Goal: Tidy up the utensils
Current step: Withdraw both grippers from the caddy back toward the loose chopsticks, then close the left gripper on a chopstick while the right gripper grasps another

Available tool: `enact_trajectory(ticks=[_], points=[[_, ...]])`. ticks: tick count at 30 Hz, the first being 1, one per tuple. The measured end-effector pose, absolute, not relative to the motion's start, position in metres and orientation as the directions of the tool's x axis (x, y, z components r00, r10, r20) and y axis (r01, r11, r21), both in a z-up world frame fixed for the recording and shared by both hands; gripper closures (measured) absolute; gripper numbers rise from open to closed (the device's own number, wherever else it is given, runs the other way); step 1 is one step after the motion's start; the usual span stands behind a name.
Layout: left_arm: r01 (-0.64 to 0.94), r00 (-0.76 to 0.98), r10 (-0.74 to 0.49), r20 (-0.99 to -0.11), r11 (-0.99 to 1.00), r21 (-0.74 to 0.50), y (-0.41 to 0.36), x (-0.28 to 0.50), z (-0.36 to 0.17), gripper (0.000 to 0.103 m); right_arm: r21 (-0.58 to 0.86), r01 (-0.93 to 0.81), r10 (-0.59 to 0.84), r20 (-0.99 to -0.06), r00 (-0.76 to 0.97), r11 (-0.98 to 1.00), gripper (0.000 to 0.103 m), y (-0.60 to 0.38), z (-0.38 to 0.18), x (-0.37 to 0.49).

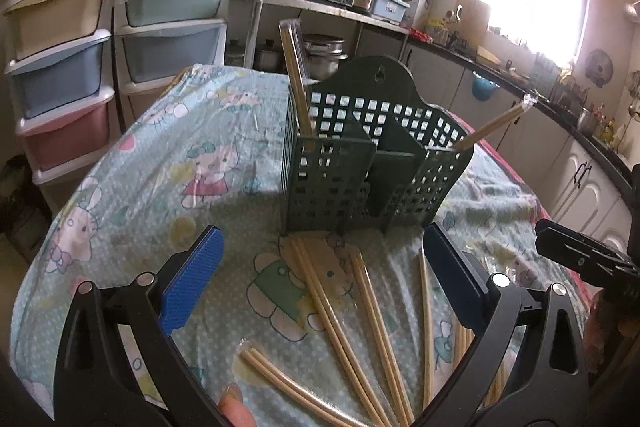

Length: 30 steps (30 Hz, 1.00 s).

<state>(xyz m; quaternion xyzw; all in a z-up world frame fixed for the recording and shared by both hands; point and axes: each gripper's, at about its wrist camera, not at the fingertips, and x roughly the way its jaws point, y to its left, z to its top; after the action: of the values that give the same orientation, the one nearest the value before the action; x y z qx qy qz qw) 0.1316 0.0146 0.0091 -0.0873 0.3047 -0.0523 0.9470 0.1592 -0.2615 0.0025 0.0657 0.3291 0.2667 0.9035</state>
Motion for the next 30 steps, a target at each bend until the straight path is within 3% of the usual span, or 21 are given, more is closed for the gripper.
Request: enact_trajectory(ticks=[6,12,14,20,30], points=[[0.051,0.785,-0.156,-0.600,0.981,-0.188,0.010,0.137,-0.003,0.011,0.294,-0.422,0.510,-0.586,0.629,0.858,0.034,-0.263,-0.008,0.163],[0.069,0.735,-0.208,-0.645,0.970,-0.235,0.010,0.147,-0.018,0.011,0.290,-0.417,0.497,-0.654,0.570,0.861,0.057,-0.261,-0.024,0.174],[0.073,0.720,-0.222,-0.657,0.966,-0.247,0.010,0.151,-0.023,0.022,0.293,-0.414,0.492,-0.679,0.544,0.862,0.068,-0.259,-0.032,0.180],[0.062,0.642,-0.272,-0.717,0.950,-0.305,0.014,0.167,-0.043,0.056,0.286,-0.365,0.446,-0.738,0.506,0.886,0.080,-0.261,-0.049,0.198],[0.040,0.585,-0.267,-0.766,0.953,-0.301,0.016,0.186,-0.056,0.058,0.310,-0.287,0.415,-0.781,0.466,0.906,0.080,-0.270,-0.070,0.233]])
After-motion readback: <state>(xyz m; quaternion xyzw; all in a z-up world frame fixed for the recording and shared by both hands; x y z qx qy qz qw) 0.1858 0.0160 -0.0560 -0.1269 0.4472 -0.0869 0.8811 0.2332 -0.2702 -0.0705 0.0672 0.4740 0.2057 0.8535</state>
